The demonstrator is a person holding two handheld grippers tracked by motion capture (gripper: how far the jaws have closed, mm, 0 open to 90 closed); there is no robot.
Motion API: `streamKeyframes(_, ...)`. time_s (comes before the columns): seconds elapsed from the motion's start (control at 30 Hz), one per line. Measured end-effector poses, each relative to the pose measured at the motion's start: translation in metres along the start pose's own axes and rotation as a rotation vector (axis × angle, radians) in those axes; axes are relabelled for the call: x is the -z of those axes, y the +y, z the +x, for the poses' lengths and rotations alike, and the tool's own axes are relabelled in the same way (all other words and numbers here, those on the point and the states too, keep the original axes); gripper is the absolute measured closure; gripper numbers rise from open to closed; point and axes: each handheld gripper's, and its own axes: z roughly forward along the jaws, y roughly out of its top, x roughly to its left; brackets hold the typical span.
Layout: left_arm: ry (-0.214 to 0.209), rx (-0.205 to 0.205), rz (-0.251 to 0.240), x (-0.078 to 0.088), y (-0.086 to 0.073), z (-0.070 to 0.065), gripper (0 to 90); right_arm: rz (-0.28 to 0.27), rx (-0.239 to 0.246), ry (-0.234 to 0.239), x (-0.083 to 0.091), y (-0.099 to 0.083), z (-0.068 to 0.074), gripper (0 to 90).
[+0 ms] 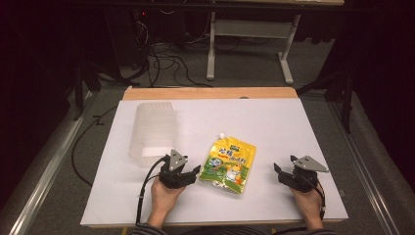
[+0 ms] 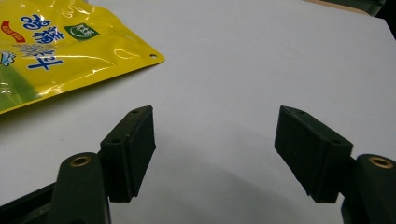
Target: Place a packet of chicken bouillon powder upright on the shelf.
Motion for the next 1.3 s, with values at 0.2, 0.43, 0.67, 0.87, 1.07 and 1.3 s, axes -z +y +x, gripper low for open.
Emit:
streamKeyframes(0.2,-0.018,0.024,-0.02,0.0,0.003,0.001,40.0,-0.003,-0.005,0.0,0.0,0.0,0.0,29.5)
streamKeyframes(0.43,-0.023,0.007,-0.006,-0.003,0.014,-0.001,39.1,-0.005,-0.007,0.0,0.0,0.0,0.0,29.3)
streamKeyframes(0.67,-0.054,0.041,0.051,-0.012,0.026,0.001,39.1,-0.003,-0.006,-0.001,0.001,0.0,-0.001,29.3)
streamKeyframes(0.87,-0.06,0.059,0.094,-0.019,0.041,0.002,34.1,-0.003,-0.006,0.001,0.0,0.0,0.0,29.3)
streamKeyframes(1.07,-0.088,0.046,0.128,-0.029,0.056,-0.001,32.6,-0.005,-0.005,0.0,0.001,0.0,0.0,29.3)
streamKeyframes(1.3,-0.116,0.057,0.167,-0.044,0.066,-0.002,31.1,-0.006,-0.004,0.0,0.001,0.0,-0.001,29.3)
